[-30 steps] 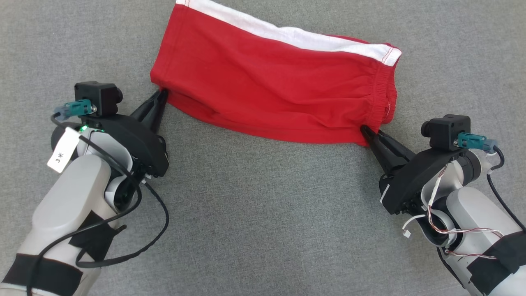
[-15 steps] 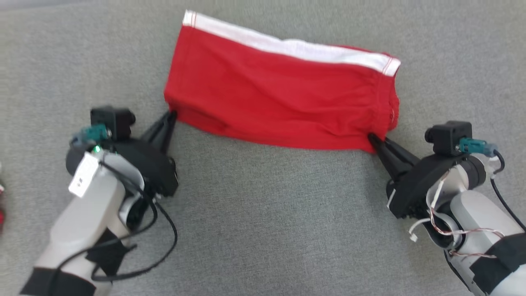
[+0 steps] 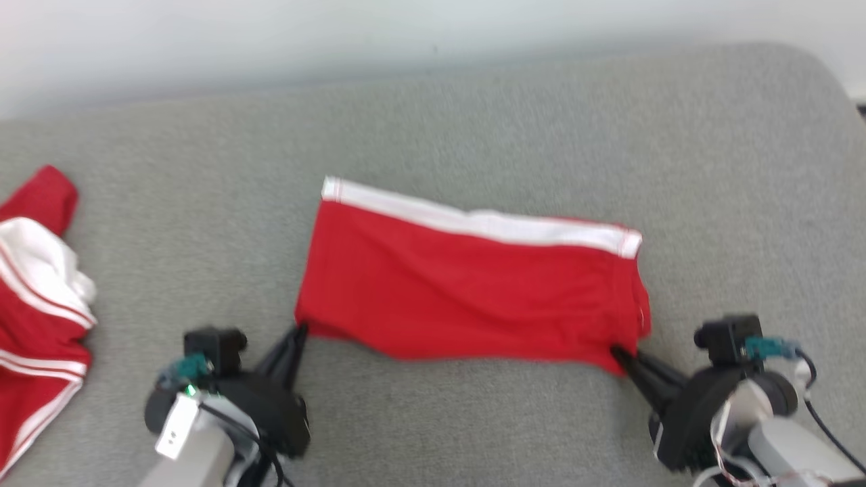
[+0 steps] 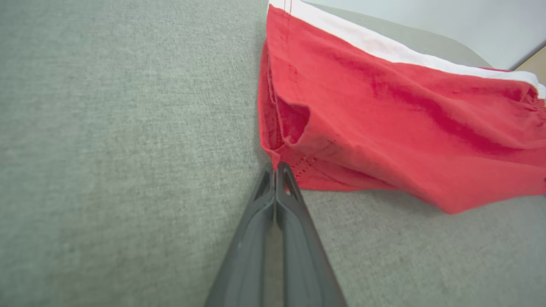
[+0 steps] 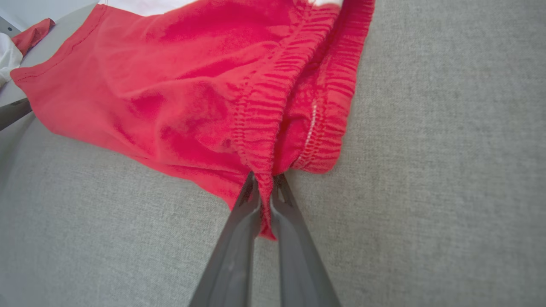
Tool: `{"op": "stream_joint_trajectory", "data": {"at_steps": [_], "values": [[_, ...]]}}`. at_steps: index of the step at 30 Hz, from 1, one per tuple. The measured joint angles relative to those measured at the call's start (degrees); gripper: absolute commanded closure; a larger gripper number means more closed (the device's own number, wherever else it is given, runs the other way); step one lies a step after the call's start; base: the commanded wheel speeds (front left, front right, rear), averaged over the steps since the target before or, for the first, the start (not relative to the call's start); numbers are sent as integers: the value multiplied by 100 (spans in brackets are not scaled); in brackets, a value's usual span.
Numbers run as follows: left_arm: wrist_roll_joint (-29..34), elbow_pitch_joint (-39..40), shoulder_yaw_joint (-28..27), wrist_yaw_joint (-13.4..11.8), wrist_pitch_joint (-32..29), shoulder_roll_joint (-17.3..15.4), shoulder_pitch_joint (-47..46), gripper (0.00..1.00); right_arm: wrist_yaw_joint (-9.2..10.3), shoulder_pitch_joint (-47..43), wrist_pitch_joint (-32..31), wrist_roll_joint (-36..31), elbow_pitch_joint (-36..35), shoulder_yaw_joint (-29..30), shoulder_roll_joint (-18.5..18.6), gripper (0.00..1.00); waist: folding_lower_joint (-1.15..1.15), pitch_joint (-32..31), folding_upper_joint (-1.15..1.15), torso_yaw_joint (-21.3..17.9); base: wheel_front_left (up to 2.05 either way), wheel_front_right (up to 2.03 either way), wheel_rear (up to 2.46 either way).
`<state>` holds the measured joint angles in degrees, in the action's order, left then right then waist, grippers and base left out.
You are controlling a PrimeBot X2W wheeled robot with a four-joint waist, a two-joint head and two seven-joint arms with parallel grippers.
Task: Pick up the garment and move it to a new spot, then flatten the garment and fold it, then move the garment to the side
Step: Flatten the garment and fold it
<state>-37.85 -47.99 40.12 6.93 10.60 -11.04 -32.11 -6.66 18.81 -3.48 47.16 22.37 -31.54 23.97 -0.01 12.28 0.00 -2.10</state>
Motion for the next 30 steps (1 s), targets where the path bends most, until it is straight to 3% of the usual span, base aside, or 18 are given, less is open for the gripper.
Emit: {"op": "stream_joint_trajectory", "data": {"at_steps": [20,30], "values": [[-122,304,121,-175,112,-97,1231,100,-41,-916,-321,342,-302,-380,334,100,0,-1096,0,1088,0,0,0],[-255,457,35,-237,129,-138,1424,100,-36,-920,-535,438,-387,-415,333,100,0,-1182,0,1068,0,0,0]]}}
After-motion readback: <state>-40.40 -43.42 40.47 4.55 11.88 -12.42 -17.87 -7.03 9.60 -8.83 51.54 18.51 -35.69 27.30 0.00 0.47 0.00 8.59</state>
